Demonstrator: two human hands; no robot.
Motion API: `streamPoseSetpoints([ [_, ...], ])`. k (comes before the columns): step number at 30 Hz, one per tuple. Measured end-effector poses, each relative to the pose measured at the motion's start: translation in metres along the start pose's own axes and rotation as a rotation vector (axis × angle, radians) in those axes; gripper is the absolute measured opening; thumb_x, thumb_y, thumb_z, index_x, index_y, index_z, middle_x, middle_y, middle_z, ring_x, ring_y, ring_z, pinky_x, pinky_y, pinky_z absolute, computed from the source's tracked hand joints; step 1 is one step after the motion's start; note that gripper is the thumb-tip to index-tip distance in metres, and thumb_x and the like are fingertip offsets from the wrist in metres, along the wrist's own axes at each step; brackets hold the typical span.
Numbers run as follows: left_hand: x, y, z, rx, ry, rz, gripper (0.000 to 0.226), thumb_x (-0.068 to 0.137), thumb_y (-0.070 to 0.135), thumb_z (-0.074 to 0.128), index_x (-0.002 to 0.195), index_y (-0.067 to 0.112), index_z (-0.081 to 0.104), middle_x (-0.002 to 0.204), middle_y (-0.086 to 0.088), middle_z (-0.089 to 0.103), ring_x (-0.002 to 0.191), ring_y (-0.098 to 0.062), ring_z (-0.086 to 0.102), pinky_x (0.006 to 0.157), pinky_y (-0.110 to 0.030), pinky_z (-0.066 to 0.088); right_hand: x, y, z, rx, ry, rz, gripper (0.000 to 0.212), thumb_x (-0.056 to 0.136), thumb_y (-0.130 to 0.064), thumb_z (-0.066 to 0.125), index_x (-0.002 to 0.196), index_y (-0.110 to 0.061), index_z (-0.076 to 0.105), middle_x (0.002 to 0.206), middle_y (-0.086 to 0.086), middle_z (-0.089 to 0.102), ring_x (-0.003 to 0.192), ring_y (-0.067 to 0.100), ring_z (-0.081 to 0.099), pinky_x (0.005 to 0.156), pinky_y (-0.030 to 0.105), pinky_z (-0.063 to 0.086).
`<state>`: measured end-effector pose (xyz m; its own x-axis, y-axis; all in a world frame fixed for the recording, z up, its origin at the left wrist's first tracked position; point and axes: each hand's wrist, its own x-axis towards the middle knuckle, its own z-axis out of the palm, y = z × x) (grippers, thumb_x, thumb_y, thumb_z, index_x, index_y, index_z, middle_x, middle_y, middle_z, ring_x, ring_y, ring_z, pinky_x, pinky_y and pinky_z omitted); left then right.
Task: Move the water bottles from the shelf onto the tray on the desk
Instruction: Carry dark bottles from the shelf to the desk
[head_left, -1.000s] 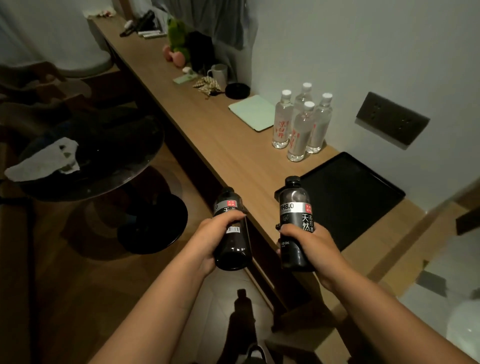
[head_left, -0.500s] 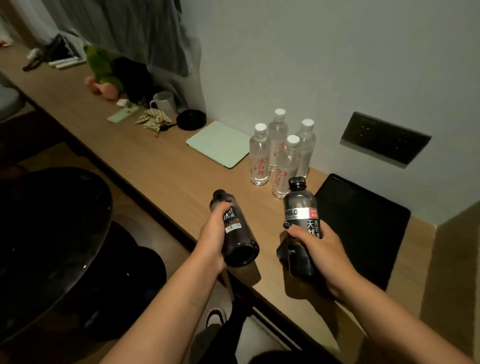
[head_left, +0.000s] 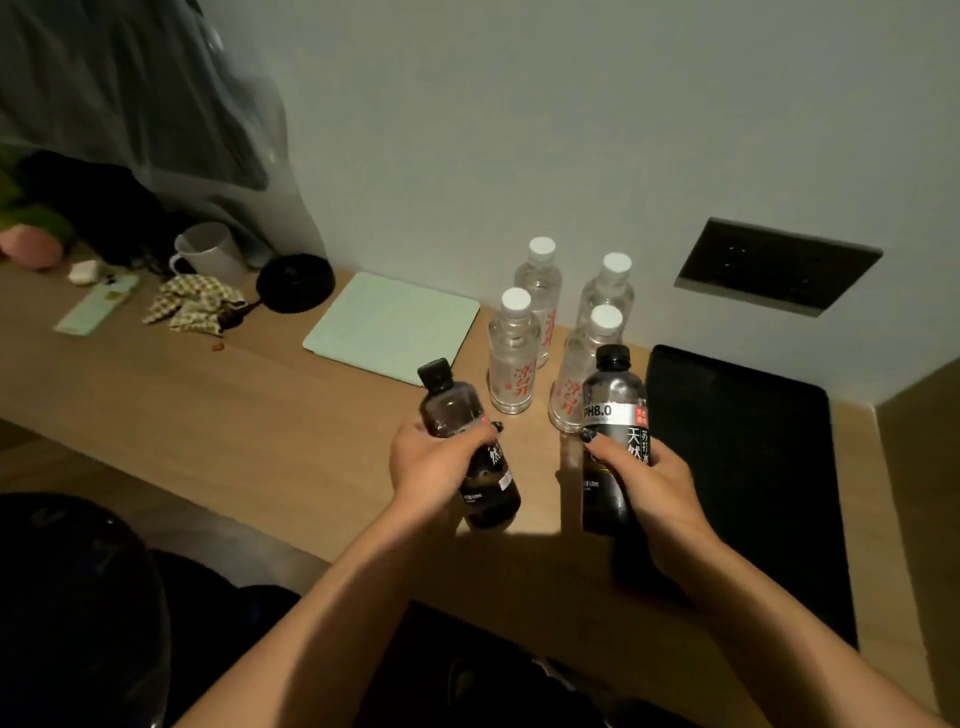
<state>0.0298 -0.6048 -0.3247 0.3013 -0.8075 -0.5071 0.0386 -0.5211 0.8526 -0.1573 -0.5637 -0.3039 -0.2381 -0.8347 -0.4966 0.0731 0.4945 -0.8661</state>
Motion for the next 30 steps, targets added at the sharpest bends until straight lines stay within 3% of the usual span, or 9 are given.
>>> streamPoseSetpoints([
  [4, 0.009, 0.006, 0.018, 0.317, 0.013, 0.192, 0.062, 0.054, 0.022, 0.088, 0.106, 0.02, 0.054, 0.101, 0.007, 0.061, 0.093, -0.012, 0.058, 0.083, -0.024, 0.045, 0.018, 0.002, 0.003, -0.069, 0.069, -0.046, 0.028, 0.072, -0.022, 0.077, 0.09, -0.03, 0.057, 0.095, 0.0, 0.067, 0.089, 0.019, 0.066, 0.082, 0.041, 0.055],
  [9, 0.021, 0.011, 0.032, 0.43, -0.059, 0.246, 0.057, 0.058, 0.022, 0.087, 0.1, 0.027, 0.049, 0.095, 0.011, 0.056, 0.091, -0.009, 0.054, 0.079, -0.021, 0.044, 0.042, 0.006, 0.005, -0.234, 0.169, -0.048, 0.06, 0.061, -0.018, 0.084, 0.113, -0.024, 0.053, 0.109, -0.005, 0.061, 0.104, 0.016, 0.058, 0.092, 0.041, 0.051],
  [11, 0.028, 0.009, 0.035, 0.446, -0.068, 0.259, 0.055, 0.057, 0.021, 0.088, 0.097, 0.028, 0.051, 0.094, 0.011, 0.058, 0.091, -0.01, 0.057, 0.077, -0.022, 0.045, 0.048, 0.007, 0.007, -0.337, 0.175, -0.101, 0.058, 0.059, -0.017, 0.085, 0.107, -0.027, 0.054, 0.101, -0.008, 0.059, 0.102, 0.015, 0.057, 0.091, 0.036, 0.05],
  [15, 0.037, 0.0, 0.042, 0.5, -0.043, 0.319, 0.049, 0.055, 0.026, 0.087, 0.092, 0.027, 0.054, 0.094, 0.008, 0.063, 0.087, -0.013, 0.058, 0.074, -0.025, 0.046, 0.057, 0.01, 0.008, -0.55, 0.142, -0.22, 0.049, 0.06, -0.02, 0.085, 0.098, -0.026, 0.053, 0.089, -0.01, 0.053, 0.087, 0.009, 0.052, 0.069, 0.015, 0.038],
  [18, 0.038, -0.002, 0.045, 0.498, -0.034, 0.31, 0.047, 0.056, 0.024, 0.085, 0.089, 0.027, 0.052, 0.093, 0.007, 0.061, 0.086, -0.014, 0.057, 0.069, -0.021, 0.045, 0.063, 0.011, 0.009, -0.6, 0.098, -0.226, 0.048, 0.062, -0.02, 0.083, 0.101, -0.018, 0.056, 0.087, -0.007, 0.055, 0.083, 0.011, 0.053, 0.067, 0.017, 0.038],
  [22, 0.037, -0.002, 0.046, 0.531, -0.047, 0.317, 0.047, 0.058, 0.023, 0.083, 0.093, 0.024, 0.051, 0.09, 0.008, 0.056, 0.083, -0.011, 0.054, 0.061, -0.015, 0.038, 0.069, 0.017, 0.009, -0.591, 0.061, -0.197, 0.045, 0.064, -0.02, 0.082, 0.099, -0.023, 0.054, 0.089, -0.006, 0.058, 0.085, 0.013, 0.057, 0.067, 0.02, 0.04],
  [28, 0.035, -0.003, 0.046, 0.509, -0.092, 0.288, 0.049, 0.063, 0.024, 0.08, 0.102, 0.028, 0.05, 0.104, 0.006, 0.057, 0.096, -0.013, 0.056, 0.079, -0.027, 0.046, 0.066, 0.022, 0.008, -0.557, 0.043, -0.208, 0.051, 0.069, -0.018, 0.08, 0.113, -0.016, 0.055, 0.095, -0.004, 0.059, 0.087, 0.011, 0.054, 0.066, 0.014, 0.039],
  [30, 0.032, -0.003, 0.046, 0.519, -0.12, 0.286, 0.051, 0.064, 0.023, 0.08, 0.103, 0.028, 0.049, 0.107, 0.005, 0.057, 0.099, -0.013, 0.056, 0.084, -0.03, 0.048, 0.067, 0.023, 0.008, -0.562, 0.027, -0.203, 0.053, 0.069, -0.016, 0.079, 0.116, -0.014, 0.054, 0.103, 0.001, 0.062, 0.093, 0.014, 0.057, 0.072, 0.018, 0.042],
])
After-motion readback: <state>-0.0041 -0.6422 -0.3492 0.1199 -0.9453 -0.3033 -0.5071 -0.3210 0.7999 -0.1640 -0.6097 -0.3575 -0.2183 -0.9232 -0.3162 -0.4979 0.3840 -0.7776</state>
